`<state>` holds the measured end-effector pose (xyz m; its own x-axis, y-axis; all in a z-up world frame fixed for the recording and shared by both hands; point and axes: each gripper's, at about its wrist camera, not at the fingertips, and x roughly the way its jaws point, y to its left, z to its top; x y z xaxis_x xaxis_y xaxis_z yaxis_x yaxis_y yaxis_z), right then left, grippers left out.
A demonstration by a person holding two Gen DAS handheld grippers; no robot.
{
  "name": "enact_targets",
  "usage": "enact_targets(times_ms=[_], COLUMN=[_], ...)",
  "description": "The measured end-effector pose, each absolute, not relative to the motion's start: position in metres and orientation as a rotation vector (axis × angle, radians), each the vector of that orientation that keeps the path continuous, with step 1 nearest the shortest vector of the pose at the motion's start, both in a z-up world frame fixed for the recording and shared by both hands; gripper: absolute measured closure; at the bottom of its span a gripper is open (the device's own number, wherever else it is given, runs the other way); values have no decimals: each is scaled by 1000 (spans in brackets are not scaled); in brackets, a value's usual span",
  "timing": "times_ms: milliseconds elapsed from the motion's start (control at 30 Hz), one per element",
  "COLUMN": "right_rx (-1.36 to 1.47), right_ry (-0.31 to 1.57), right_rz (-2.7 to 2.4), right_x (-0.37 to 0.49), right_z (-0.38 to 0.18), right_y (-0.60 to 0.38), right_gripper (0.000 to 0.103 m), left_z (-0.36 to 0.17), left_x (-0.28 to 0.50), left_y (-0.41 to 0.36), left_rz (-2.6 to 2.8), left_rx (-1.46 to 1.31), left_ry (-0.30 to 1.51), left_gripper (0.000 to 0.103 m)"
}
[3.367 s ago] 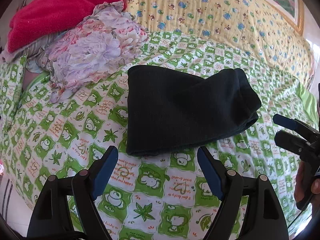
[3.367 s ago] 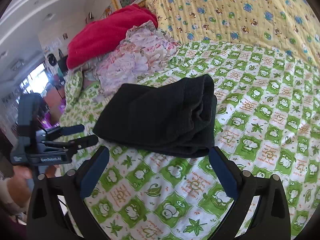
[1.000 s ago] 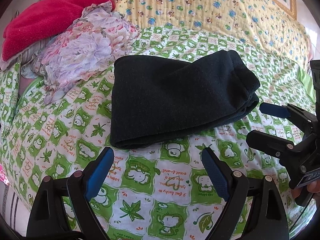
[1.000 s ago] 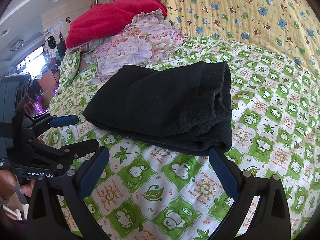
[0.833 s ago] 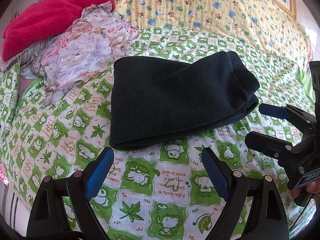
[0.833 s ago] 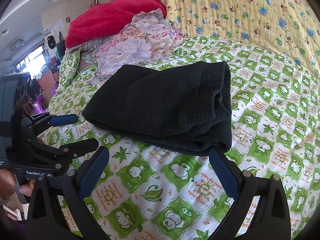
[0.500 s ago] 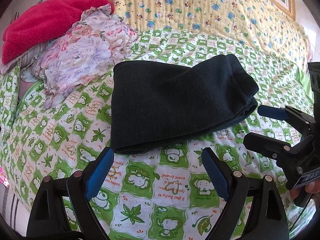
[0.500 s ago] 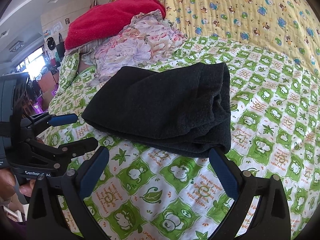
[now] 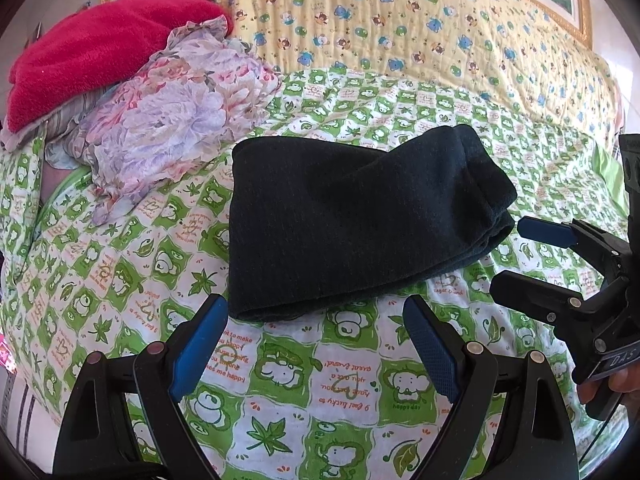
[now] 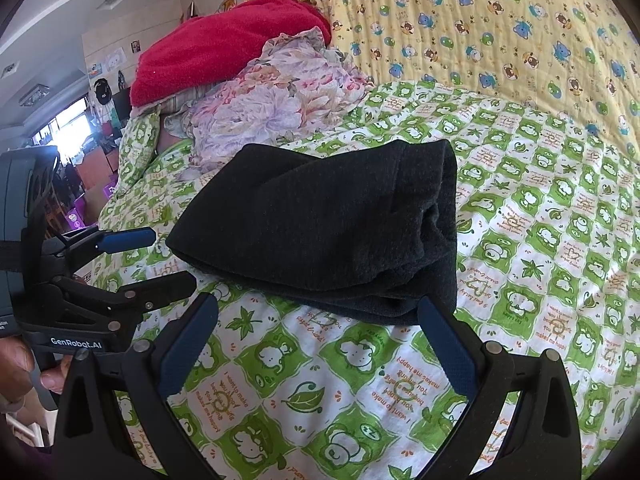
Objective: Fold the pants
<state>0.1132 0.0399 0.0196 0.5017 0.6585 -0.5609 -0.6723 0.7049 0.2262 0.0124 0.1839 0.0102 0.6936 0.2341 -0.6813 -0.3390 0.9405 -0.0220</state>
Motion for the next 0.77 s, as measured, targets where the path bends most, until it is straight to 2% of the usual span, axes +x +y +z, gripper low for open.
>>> enact_targets(times_ms=[767], right_rx=[6], right_ry=[672], right_rz=[778], right_x=[118], right_z=[21], right_y=[35], right_gripper=[3], left_z=[28], left_x=[20], left_y=[196], left_rz=[339], left_rx=[-167], left_ry=[703], left_gripper=[13])
